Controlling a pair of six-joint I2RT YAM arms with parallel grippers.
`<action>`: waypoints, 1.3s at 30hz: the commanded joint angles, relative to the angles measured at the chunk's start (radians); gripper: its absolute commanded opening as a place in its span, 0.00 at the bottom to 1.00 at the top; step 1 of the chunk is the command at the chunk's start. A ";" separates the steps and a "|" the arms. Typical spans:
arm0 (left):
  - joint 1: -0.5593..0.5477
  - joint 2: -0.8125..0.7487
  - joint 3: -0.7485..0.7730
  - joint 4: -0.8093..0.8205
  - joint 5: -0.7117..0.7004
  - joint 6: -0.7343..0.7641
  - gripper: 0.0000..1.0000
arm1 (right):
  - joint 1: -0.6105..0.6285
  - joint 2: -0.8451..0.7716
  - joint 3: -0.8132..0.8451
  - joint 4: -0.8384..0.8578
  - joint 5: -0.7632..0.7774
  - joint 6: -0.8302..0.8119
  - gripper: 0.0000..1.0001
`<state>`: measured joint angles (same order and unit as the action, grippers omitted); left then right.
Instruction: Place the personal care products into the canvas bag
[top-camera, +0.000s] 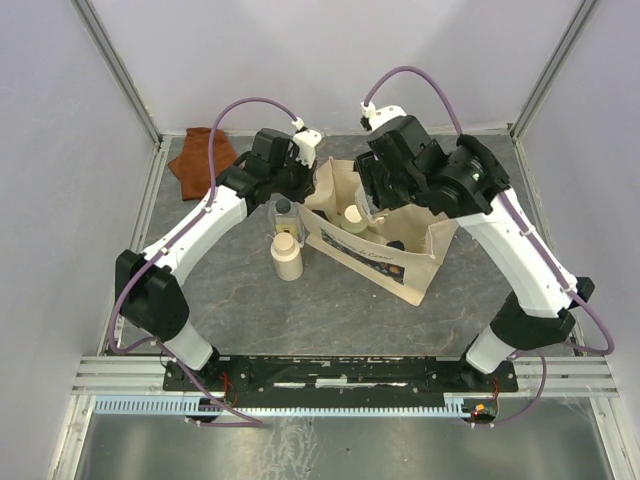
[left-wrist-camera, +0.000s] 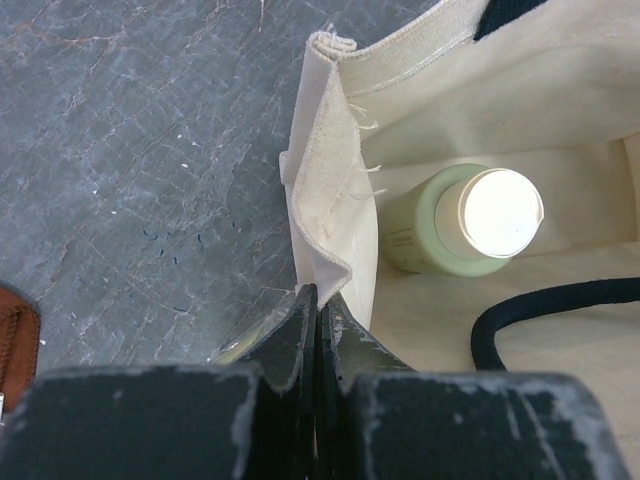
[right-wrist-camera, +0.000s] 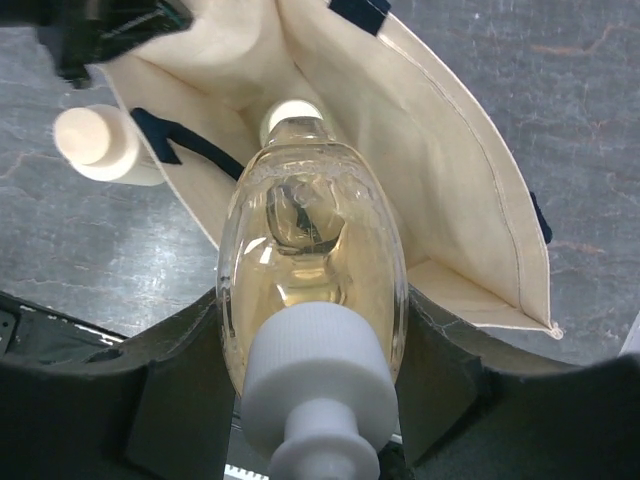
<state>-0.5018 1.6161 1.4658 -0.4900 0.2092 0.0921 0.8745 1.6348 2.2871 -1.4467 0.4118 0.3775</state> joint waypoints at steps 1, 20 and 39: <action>0.012 -0.044 0.005 0.000 0.028 -0.007 0.03 | -0.073 -0.058 -0.140 0.203 -0.022 0.000 0.21; 0.012 -0.043 0.021 -0.010 0.048 -0.034 0.03 | -0.132 -0.043 -0.626 0.585 0.062 0.329 0.21; 0.012 -0.047 0.022 -0.018 0.042 -0.023 0.03 | -0.150 0.094 -0.671 0.628 0.060 0.327 0.21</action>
<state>-0.4946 1.6161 1.4658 -0.4923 0.2375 0.0902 0.7261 1.7481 1.6119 -0.9604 0.4545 0.6769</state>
